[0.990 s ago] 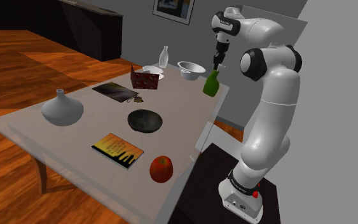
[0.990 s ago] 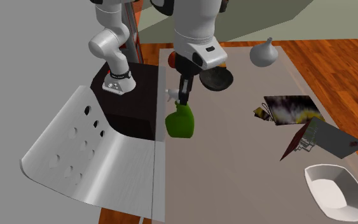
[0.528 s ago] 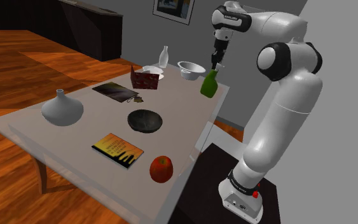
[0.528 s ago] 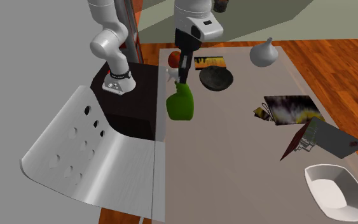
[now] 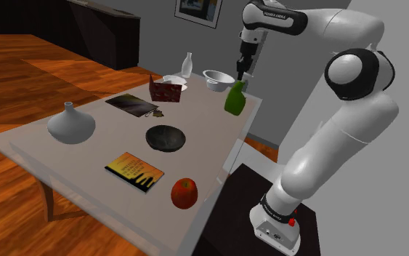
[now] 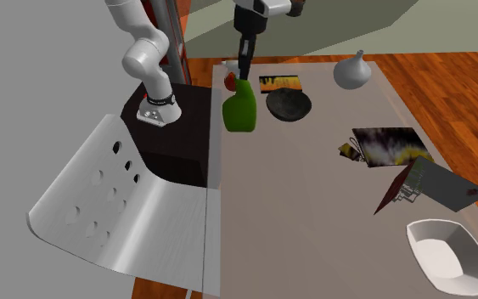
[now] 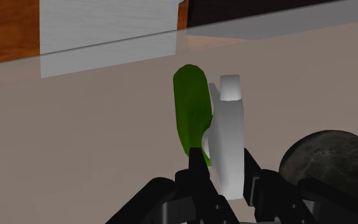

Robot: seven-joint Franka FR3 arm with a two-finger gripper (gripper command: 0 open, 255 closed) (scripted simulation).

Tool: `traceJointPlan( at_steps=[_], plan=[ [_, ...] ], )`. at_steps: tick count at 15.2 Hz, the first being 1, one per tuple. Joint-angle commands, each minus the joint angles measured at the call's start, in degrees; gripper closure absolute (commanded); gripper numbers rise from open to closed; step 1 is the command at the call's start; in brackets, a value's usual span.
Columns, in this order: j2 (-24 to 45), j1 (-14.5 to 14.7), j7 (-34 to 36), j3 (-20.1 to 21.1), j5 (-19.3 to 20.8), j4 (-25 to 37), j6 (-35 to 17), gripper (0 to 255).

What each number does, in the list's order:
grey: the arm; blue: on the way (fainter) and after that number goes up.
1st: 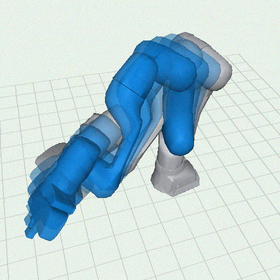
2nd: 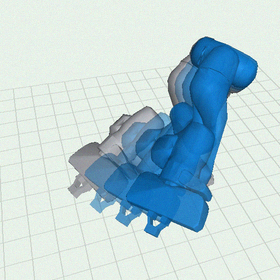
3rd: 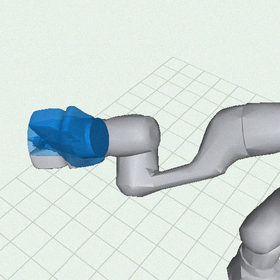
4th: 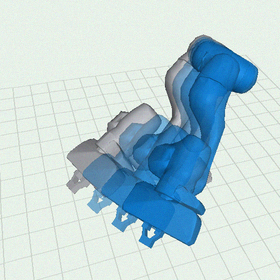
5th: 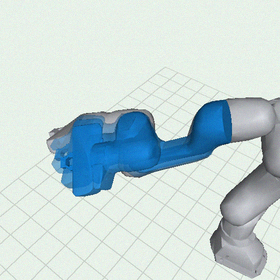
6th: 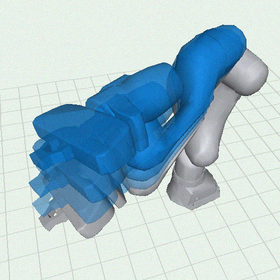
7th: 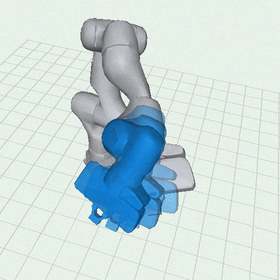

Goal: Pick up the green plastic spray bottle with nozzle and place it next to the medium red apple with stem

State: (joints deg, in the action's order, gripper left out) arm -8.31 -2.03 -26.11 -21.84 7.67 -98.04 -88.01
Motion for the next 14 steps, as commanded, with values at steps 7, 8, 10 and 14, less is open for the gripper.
traceJointPlan(
  at_steps=[7, 8, 10, 14],
  plan=[
    [-8.85, 3.88, 11.53, 7.6, 0.58, -6.08, 3.73, 255],
    [-9.69, 4.33, 12.94, 8.59, 0.4, -6.57, 4.24, 255],
    [-11.18, 5.2, 15.73, 10.59, -0.09, -7.33, 5.25, 255],
    [-13.4, 6.96, 21.29, 14.6, -1.49, -8.08, 7.26, 255]
  ],
)
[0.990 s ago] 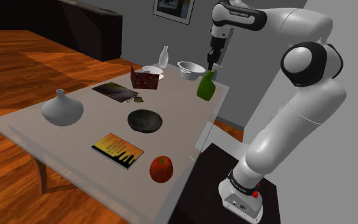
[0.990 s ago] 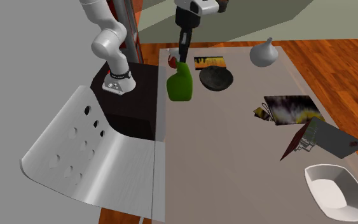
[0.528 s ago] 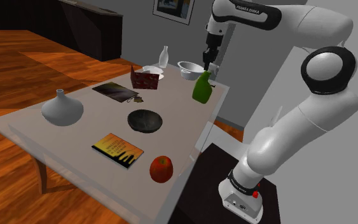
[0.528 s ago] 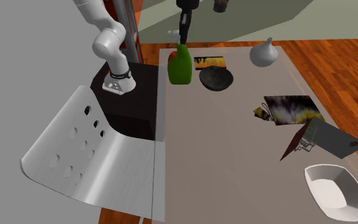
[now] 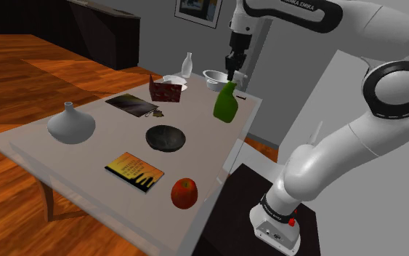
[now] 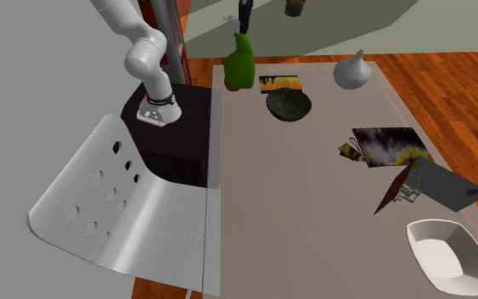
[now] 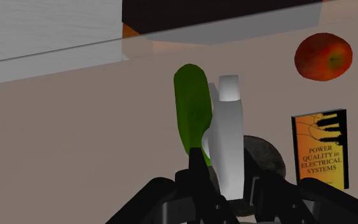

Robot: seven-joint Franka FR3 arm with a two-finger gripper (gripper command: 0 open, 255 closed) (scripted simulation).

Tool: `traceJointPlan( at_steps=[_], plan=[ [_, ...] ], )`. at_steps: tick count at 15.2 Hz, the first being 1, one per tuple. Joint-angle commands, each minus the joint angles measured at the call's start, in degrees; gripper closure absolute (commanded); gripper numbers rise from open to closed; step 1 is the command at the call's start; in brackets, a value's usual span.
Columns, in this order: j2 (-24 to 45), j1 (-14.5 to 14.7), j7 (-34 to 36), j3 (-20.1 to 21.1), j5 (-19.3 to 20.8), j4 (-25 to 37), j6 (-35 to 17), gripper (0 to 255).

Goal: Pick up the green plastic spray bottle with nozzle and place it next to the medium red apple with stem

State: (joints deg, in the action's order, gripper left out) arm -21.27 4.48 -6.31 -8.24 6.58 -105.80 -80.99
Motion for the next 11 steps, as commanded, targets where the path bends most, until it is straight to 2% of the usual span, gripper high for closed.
traceJointPlan(
  at_steps=[1, 11],
  plan=[
    [-0.83, 0.89, 2.88, 2.0, -0.82, -0.35, 0.73, 255],
    [-1.35, 5.26, 17.04, 12.08, -5.71, 2.91, 5.29, 255]
  ],
)
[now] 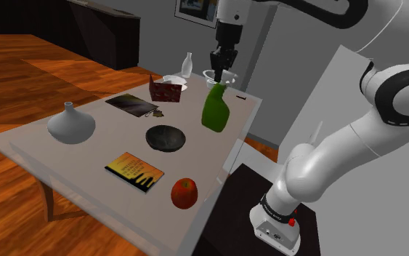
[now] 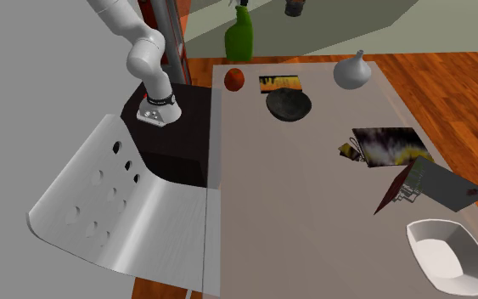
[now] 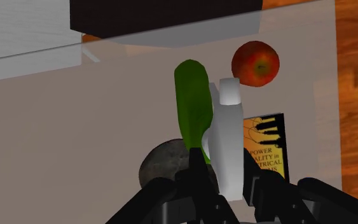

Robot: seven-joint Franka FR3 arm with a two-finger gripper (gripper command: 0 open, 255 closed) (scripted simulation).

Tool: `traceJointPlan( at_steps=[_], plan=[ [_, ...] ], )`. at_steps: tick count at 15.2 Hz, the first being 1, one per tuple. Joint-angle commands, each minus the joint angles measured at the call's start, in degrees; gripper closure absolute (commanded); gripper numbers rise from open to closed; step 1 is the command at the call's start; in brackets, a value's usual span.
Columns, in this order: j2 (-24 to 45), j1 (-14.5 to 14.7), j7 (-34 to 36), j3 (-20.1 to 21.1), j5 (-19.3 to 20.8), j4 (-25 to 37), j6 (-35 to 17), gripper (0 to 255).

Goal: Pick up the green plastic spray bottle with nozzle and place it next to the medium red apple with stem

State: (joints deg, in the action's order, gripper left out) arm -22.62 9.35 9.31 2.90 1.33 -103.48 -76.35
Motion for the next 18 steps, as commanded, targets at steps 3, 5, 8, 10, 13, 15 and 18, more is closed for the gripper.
traceJointPlan(
  at_steps=[3, 5, 8, 10, 13, 15, 18],
  plan=[
    [1.08, 1.66, 5.82, 3.99, -1.89, 2.83, 1.87, 255],
    [2.12, 2.47, 8.81, 6.06, -2.77, 4.66, 2.66, 255],
    [4.18, 3.71, 13.41, 9.19, -3.86, 7.94, 3.82, 255],
    [5.92, 4.56, 16.57, 11.3, -4.41, 10.5, 4.61, 255],
    [9.11, 5.93, 21.48, 14.54, -4.85, 14.97, 5.84, 255],
    [11.66, 6.9, 24.89, 16.79, -4.82, 18.42, 6.74, 255],
    [16.28, 8.73, 30.28, 20.24, -4.12, 24.47, 8.32, 255]
  ],
)
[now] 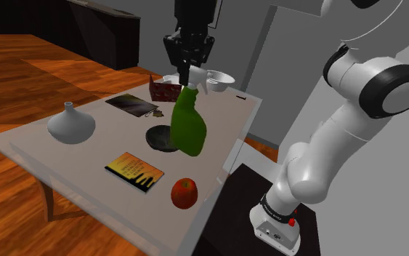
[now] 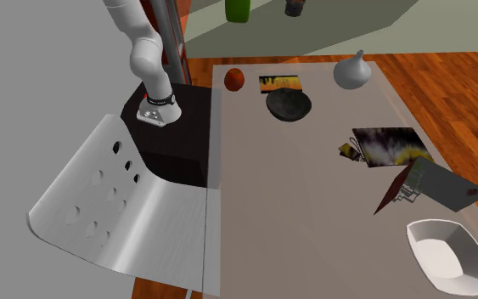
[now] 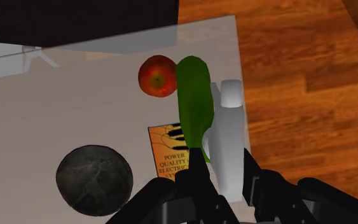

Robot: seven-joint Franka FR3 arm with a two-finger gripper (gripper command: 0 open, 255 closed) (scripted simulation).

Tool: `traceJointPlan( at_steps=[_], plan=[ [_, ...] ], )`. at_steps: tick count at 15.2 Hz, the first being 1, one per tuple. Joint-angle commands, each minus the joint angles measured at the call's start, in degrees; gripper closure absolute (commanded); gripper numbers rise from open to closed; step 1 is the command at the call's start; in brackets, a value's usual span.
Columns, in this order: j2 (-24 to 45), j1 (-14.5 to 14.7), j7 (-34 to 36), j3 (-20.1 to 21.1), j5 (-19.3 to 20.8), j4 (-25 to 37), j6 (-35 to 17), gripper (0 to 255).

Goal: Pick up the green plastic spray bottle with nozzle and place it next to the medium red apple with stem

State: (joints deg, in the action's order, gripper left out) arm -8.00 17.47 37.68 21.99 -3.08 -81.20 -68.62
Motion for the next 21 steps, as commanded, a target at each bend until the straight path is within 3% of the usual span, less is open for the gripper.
traceJointPlan(
  at_steps=[1, 2, 21],
  plan=[
    [3.44, 1.34, 3.79, 2.34, 0.74, 4.49, 1.22, 255],
    [6.83, 2.8, 7.12, 4.42, 1.84, 8.85, 2.45, 255],
    [-1.91, 2.11, 4.0, 2.59, -1.4, -16.04, -14.43, 255]
  ],
)
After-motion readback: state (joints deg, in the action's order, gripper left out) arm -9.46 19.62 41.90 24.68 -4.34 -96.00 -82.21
